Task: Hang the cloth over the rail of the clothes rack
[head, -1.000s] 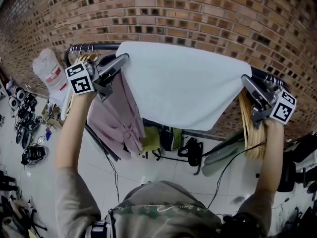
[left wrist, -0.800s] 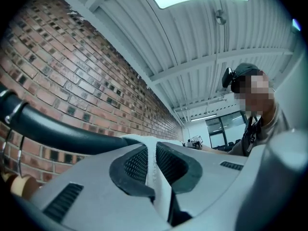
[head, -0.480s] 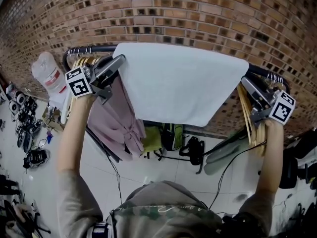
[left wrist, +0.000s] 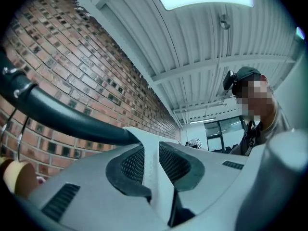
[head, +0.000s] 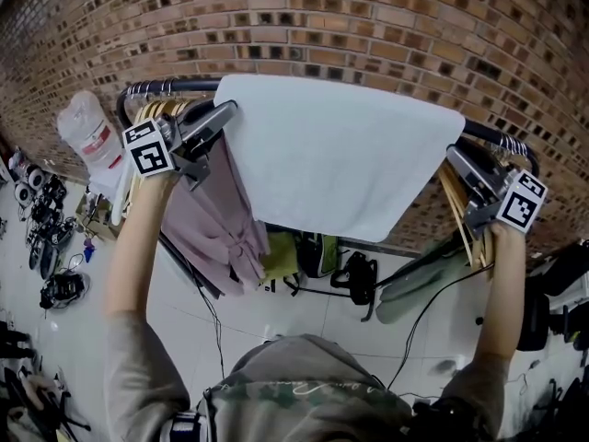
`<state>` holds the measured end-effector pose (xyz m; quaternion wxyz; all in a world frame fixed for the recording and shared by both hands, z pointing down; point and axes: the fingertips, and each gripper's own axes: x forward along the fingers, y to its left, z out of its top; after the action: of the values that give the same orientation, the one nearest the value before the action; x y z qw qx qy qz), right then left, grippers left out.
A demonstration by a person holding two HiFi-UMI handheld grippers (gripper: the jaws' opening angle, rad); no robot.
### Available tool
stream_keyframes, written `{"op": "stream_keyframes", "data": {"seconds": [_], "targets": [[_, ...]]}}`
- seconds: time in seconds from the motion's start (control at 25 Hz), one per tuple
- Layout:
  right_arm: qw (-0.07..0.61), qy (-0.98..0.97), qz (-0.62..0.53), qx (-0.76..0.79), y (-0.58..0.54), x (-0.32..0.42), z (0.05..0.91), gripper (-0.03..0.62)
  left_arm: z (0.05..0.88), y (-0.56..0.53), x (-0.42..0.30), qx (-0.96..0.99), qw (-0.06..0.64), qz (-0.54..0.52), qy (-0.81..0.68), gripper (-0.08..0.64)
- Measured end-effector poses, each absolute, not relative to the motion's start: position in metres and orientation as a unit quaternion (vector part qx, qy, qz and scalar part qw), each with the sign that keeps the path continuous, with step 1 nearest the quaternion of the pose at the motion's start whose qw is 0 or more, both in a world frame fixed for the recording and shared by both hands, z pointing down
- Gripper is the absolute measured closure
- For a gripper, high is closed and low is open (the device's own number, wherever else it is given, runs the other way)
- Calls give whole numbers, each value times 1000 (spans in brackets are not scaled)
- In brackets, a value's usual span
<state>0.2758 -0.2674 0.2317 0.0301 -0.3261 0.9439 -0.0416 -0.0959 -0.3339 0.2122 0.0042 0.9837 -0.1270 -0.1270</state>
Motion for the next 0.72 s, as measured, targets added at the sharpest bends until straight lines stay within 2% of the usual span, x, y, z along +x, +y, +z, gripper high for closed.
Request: {"op": "stream_keyframes", "data": {"seconds": [0.12, 0.2, 0.28, 0.36, 0.48, 0.56, 0.72], "targets": [[10, 946, -39, -323, -267, 271, 236, 472, 216, -332, -95, 987, 15, -114, -115, 459], [-5, 947, -40, -318, -267, 266, 241, 472, 219, -332, -95, 987, 18, -106, -117, 459], [-14, 947, -44, -318, -267, 263, 246, 472, 223, -333, -96, 988, 28, -99, -119, 403], [-16, 946, -50, -320, -268, 263, 250, 472, 228, -336, -99, 987, 37, -94, -127, 382], [-15, 945, -54, -323, -267, 266, 253, 472, 230, -341, -106, 984, 49, -96, -140, 372], [-10, 945, -55, -324, -266, 267, 254, 472, 229, -341, -111, 983, 46, -98, -146, 339], [-6, 943, -56, -328, -264, 265, 255, 472, 226, -335, -120, 984, 29, -98, -145, 339]]}}
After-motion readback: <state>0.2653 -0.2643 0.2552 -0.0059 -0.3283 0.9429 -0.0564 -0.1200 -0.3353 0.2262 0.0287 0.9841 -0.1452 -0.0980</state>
